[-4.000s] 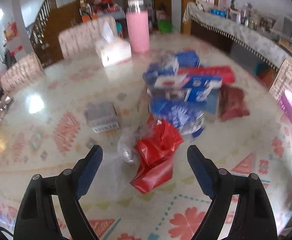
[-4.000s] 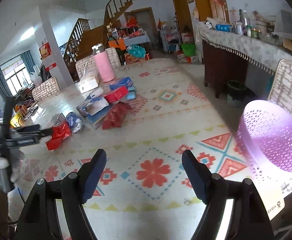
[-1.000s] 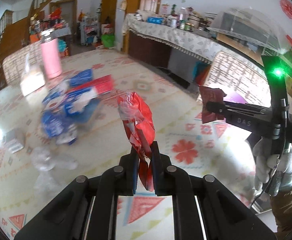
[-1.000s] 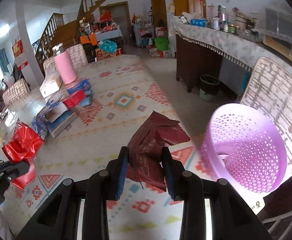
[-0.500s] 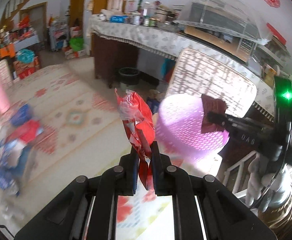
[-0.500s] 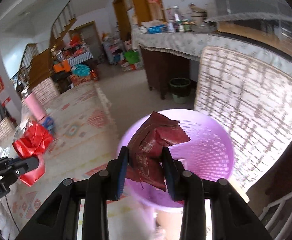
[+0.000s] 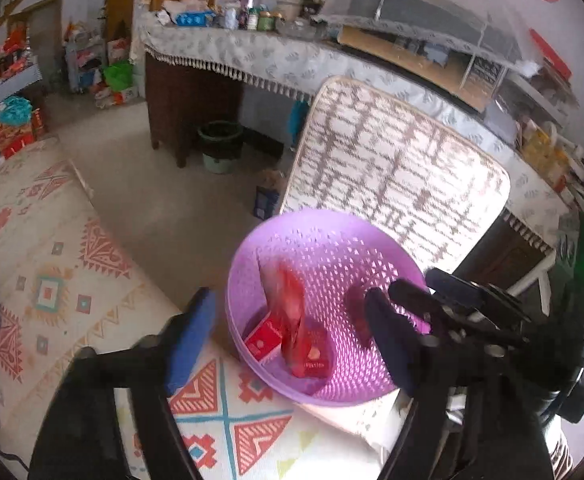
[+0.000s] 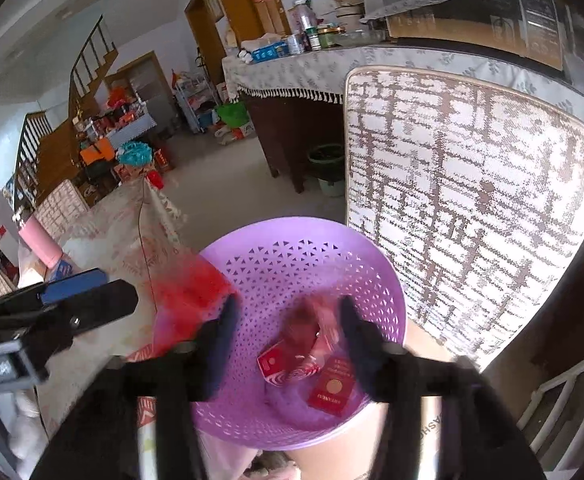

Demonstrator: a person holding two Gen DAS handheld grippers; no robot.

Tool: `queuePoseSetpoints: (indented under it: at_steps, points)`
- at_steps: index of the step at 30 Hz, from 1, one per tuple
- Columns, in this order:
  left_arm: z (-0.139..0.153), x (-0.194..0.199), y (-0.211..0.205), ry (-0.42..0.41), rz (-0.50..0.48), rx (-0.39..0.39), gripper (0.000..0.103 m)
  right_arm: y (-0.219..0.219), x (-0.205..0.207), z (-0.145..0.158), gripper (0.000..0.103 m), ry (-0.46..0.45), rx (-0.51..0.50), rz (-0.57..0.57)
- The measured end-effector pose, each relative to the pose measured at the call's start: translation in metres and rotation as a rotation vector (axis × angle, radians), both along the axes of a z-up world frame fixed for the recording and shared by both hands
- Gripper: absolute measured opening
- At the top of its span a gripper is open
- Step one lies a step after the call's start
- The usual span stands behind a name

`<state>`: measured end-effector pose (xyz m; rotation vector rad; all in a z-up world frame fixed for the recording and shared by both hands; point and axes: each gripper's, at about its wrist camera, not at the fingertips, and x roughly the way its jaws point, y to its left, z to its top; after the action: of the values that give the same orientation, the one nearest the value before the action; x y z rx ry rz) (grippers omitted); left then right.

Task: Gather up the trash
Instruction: 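Carry both wrappers over the purple wastebasket and open both tools, then return to the table and grasp the clear plastic bag with the left tool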

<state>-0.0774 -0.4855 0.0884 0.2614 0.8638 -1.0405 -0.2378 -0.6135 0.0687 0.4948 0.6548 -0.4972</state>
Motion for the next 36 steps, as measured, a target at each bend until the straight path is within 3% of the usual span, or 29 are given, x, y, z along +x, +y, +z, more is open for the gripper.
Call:
queuePoseSetpoints:
  at_steps: [7,11,22,31,36]
  points:
    - [0.006,-0.016,0.031,-0.042,0.03,0.026,0.076,0.013,0.002,0.002,0.076,-0.024,-0.004,0.031]
    - [0.009,-0.022,0.063,-0.023,0.084,0.027,0.076,0.037,0.011,0.001,0.076,-0.026,-0.011,0.089]
    - [0.016,-0.022,0.18,-0.023,0.25,0.021,0.076,0.123,0.037,0.006,0.081,-0.061,-0.06,0.23]
    - [0.013,0.012,0.329,-0.054,0.53,0.043,0.076,0.202,0.061,0.001,0.082,-0.008,-0.045,0.41]
    - [-0.004,0.05,0.398,-0.092,0.725,0.132,0.076,0.239,0.076,-0.004,0.082,0.01,-0.038,0.479]
